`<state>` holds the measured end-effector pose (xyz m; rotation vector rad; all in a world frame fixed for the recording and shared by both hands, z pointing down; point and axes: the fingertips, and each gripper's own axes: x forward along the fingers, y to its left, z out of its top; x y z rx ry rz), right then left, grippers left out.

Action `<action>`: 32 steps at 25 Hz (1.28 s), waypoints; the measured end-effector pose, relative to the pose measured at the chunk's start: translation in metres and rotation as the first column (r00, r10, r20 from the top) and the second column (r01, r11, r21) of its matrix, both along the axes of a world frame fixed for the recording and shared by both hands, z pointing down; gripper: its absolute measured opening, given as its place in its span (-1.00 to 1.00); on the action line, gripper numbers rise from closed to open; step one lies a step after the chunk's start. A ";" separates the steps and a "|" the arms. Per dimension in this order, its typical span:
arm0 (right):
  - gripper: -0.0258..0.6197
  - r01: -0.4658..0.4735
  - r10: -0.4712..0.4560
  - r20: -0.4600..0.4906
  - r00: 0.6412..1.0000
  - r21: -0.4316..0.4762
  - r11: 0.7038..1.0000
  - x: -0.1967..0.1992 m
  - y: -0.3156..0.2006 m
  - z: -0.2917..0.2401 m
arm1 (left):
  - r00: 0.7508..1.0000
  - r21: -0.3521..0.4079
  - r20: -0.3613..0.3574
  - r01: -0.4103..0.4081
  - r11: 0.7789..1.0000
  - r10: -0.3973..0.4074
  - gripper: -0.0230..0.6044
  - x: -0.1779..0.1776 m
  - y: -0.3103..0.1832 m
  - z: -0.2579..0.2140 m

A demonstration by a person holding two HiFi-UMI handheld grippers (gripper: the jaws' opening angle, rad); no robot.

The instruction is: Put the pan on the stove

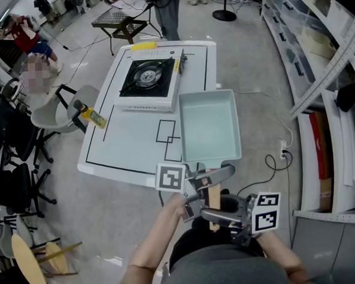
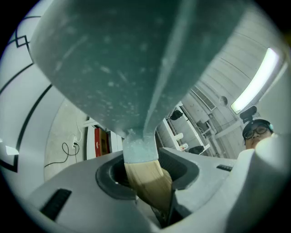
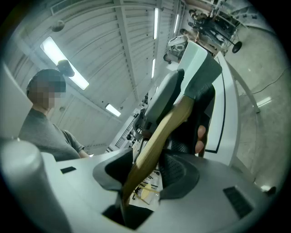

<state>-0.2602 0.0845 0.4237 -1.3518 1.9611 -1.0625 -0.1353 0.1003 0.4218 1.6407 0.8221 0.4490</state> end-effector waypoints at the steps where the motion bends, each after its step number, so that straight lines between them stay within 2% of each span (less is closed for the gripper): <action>1: -0.37 -0.013 0.013 -0.002 1.000 -0.001 1.000 0.003 0.003 0.000 | 1.000 -0.007 -0.005 -0.011 1.000 0.011 -0.46 0.003 0.004 -0.002; 13: -0.37 -0.134 0.134 0.000 0.991 -0.015 0.991 0.029 0.049 -0.001 | 0.992 -0.010 0.004 -0.129 0.992 0.129 -0.46 0.026 0.067 -0.005; 23: -0.34 -0.109 0.109 -0.003 0.994 0.007 0.994 0.040 0.071 -0.004 | 0.994 -0.021 0.007 -0.106 0.994 0.106 -0.45 0.038 0.086 -0.007; 32: -0.34 -0.083 0.084 -0.015 0.996 0.037 0.996 0.079 0.089 -0.008 | 0.997 0.005 0.013 -0.082 0.997 0.082 -0.45 0.077 0.102 -0.010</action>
